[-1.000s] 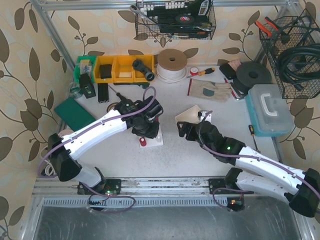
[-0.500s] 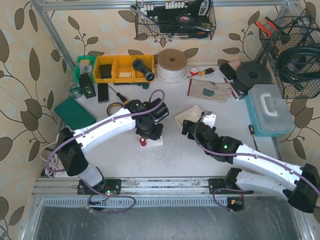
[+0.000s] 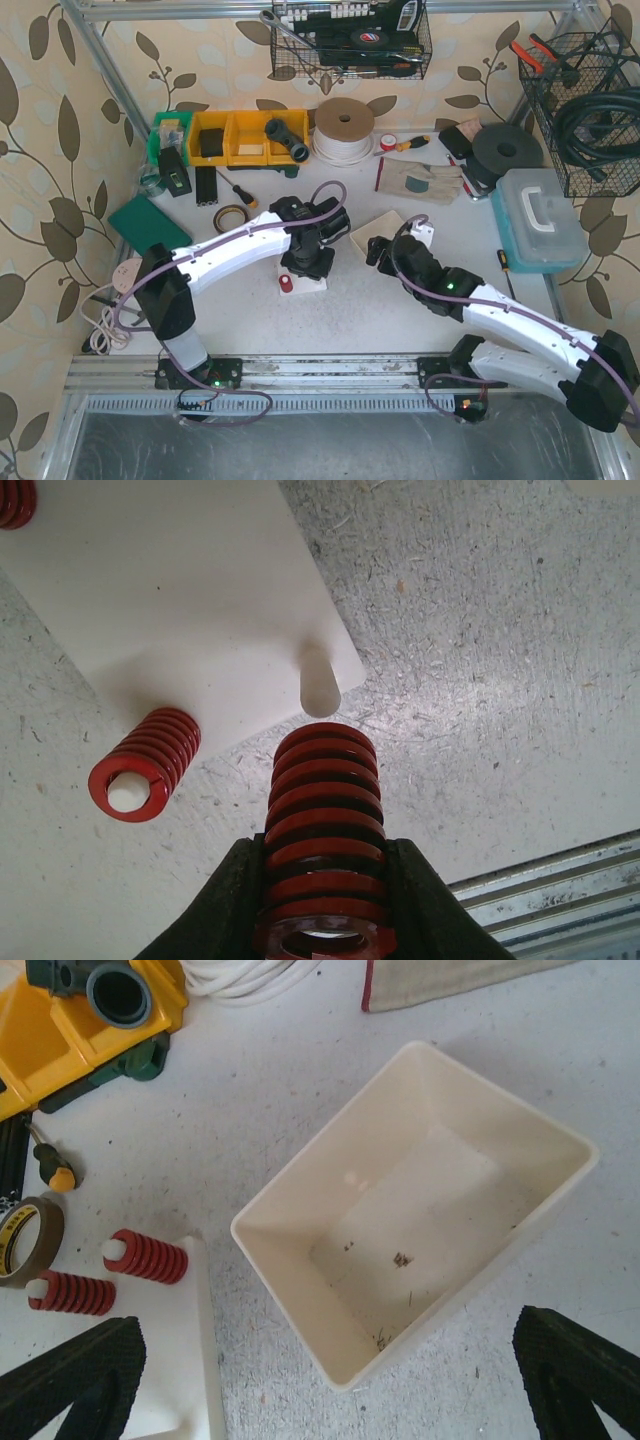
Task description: Install the large spring
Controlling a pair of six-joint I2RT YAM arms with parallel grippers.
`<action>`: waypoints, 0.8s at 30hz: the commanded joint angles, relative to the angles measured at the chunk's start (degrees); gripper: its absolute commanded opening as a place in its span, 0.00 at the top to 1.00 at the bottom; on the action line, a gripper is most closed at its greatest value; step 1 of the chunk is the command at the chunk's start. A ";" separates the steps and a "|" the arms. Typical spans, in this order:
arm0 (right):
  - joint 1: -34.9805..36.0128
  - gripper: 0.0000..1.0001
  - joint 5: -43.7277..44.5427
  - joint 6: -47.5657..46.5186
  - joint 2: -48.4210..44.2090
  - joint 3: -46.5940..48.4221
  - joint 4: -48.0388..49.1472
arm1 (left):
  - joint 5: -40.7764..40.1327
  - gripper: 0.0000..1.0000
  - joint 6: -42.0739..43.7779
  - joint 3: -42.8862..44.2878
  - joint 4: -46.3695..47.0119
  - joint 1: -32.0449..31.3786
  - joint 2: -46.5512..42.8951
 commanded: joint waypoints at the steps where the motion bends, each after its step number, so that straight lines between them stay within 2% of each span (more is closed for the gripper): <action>1: -0.21 0.02 -2.08 -0.80 -0.19 1.39 -0.64 | -0.90 1.00 1.33 3.57 -1.97 -0.43 1.72; 15: -0.29 0.02 -2.67 -0.73 -2.48 -0.29 0.76 | -1.86 1.00 2.80 10.28 -7.77 -0.43 8.87; 24: -0.40 0.02 -2.87 -0.43 -3.34 -0.80 0.91 | -2.11 1.00 2.84 10.55 -8.36 0.09 9.08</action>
